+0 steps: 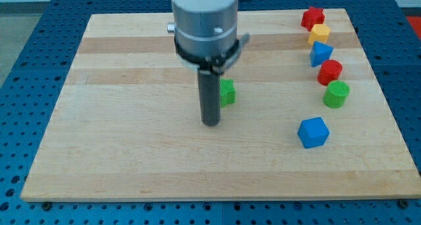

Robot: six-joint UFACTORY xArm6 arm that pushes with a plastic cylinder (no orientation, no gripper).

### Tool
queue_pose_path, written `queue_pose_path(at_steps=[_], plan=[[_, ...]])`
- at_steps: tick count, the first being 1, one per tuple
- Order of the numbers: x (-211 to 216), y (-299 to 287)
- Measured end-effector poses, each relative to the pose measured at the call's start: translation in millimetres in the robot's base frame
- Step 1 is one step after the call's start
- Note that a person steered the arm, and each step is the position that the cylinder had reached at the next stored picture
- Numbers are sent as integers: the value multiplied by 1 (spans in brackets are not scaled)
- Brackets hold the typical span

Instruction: Move the green star into the yellow heart

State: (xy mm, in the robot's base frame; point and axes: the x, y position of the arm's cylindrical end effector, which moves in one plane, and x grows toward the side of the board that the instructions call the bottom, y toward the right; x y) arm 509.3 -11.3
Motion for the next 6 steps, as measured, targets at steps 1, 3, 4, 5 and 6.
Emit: queue_pose_path(at_steps=[1,3,4,5,6], plan=[[-15,30],[-68,20],[-72,5],[-62,6],[25,35]])
